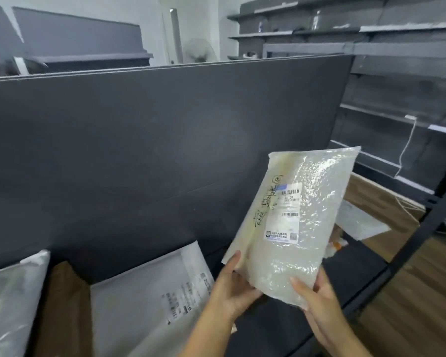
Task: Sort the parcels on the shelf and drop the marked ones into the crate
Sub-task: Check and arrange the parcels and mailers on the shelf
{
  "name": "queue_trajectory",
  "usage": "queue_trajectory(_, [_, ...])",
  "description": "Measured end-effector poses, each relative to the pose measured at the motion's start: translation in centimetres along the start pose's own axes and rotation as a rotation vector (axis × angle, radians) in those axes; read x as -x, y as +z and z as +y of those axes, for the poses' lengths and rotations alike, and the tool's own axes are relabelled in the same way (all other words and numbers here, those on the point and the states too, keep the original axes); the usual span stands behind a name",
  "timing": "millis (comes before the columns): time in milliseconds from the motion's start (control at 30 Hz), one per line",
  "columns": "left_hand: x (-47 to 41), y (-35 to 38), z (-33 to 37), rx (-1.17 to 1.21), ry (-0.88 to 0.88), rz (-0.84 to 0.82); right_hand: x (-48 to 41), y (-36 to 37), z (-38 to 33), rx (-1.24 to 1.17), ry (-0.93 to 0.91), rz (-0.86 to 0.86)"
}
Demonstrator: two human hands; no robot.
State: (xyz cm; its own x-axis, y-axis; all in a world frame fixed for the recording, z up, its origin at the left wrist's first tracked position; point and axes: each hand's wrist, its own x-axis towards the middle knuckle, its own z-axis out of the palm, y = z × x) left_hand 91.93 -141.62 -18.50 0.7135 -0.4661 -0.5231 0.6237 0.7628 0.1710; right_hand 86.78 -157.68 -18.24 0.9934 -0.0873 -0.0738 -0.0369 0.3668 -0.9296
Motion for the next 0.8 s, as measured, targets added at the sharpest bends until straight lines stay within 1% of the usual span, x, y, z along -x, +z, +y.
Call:
queue_trajectory(33, [0.5,0.0,0.6,-0.013,0.077,-0.041,0.1,0.8,0.5,0.043,0.008,-0.029])
queue_trajectory(100, [1.3,-0.3,2.3,-0.127,0.259,-0.002,0.4,2.2,1.1,0.113,0.035,-0.109])
queue_trajectory(167, [2.7,-0.9,4.4,-0.249,0.430,0.042,0.5,3.1,1.3,0.111,0.087,-0.234])
queue_trajectory(233, [5.0,-1.5,6.8,-0.381,0.598,0.062,0.0,2.7,0.8,-0.012,0.167,-0.286])
queue_trajectory(267, [6.5,-1.9,8.1,-0.438,0.662,0.082,-0.3,2.1,0.3,-0.097,0.173,-0.291])
queue_trajectory(333, [9.4,-2.8,10.3,-0.545,0.755,0.078,-1.5,0.5,-1.1,-0.230,0.094,-0.260])
queue_trajectory(367, [10.9,-2.9,11.3,-0.618,0.786,0.061,-2.4,-0.3,-1.9,-0.276,0.058,-0.198])
queue_trajectory(400, [12.2,-3.0,12.1,-0.697,0.805,0.059,-3.1,-0.7,-2.9,-0.254,0.038,-0.135])
queue_trajectory(433, [13.2,-3.2,12.9,-0.774,0.817,0.075,-3.9,-0.9,-3.6,-0.172,0.038,-0.113])
queue_trajectory(500, [14.4,-3.2,14.0,-0.891,0.821,0.110,-5.0,0.2,-5.0,0.074,0.051,-0.212])
queue_trajectory(567, [14.6,-3.4,14.4,-0.924,0.818,0.150,-5.6,2.1,-5.6,0.316,0.085,-0.317])
queue_trajectory(600, [14.6,-3.5,14.4,-0.922,0.814,0.166,-5.7,3.0,-5.6,0.373,0.094,-0.324])
queue_trajectory(700, [14.6,-4.0,14.3,-0.902,0.815,0.202,-6.3,4.8,-5.6,0.400,0.079,-0.271])
queue_trajectory(800, [15.0,-4.5,14.5,-0.882,0.804,0.208,-7.1,5.2,-5.6,0.386,0.109,-0.267])
